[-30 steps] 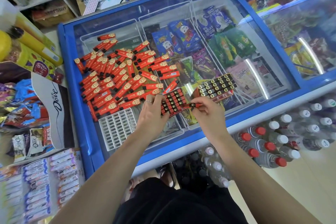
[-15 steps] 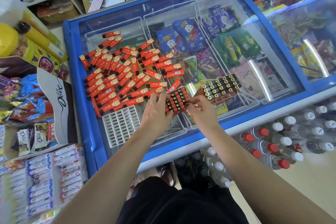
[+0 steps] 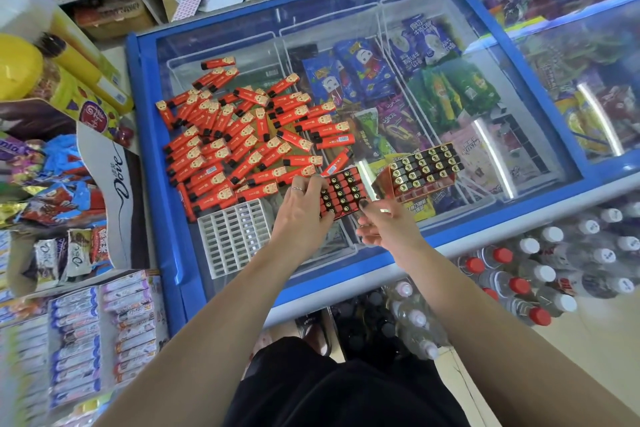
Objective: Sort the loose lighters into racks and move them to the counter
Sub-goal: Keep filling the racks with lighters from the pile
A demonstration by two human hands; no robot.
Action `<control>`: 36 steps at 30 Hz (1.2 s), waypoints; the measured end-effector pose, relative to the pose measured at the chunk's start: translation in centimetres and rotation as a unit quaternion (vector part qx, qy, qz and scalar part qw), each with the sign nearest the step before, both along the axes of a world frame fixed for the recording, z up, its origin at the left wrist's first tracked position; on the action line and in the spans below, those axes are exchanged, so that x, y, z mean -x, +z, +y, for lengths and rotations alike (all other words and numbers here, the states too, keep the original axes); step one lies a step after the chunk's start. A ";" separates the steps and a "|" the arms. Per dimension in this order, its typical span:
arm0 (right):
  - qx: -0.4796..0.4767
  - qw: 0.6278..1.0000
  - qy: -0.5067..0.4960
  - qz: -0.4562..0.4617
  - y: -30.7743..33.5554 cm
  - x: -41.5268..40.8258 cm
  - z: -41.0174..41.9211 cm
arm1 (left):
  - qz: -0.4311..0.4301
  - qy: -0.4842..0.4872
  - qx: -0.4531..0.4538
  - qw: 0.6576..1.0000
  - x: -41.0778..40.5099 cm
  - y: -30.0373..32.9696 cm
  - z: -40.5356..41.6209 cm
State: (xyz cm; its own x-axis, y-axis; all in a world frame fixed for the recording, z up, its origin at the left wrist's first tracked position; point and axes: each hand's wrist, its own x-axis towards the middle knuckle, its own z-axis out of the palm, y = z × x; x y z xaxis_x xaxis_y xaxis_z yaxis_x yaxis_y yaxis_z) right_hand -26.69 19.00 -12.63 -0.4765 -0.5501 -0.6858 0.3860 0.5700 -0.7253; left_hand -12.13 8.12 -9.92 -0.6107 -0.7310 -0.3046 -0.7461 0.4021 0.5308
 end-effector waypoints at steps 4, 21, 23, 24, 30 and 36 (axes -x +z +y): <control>-0.015 0.999 -0.014 -0.042 0.1 -0.3 -0.4 | -0.003 -0.004 -0.001 1.000 0.0 -0.1 0.0; 0.036 0.930 0.072 0.358 4.8 -2.9 -2.6 | 0.024 0.105 0.021 0.994 -7.1 0.1 -5.1; 0.064 0.902 0.119 0.410 5.6 -3.1 -4.7 | -0.039 0.123 0.044 0.991 -9.1 -0.4 -6.7; 0.076 0.887 0.148 0.431 6.0 -3.2 -5.8 | -0.066 0.135 0.051 0.987 -10.0 -0.7 -7.4; 0.077 0.745 0.431 0.504 6.8 -5.8 -13.0 | -0.183 0.150 0.021 0.971 -13.7 -1.8 -10.6; -0.014 0.565 0.634 0.529 4.6 -9.7 -18.3 | -0.188 0.135 -0.004 0.973 -14.5 -2.4 -12.1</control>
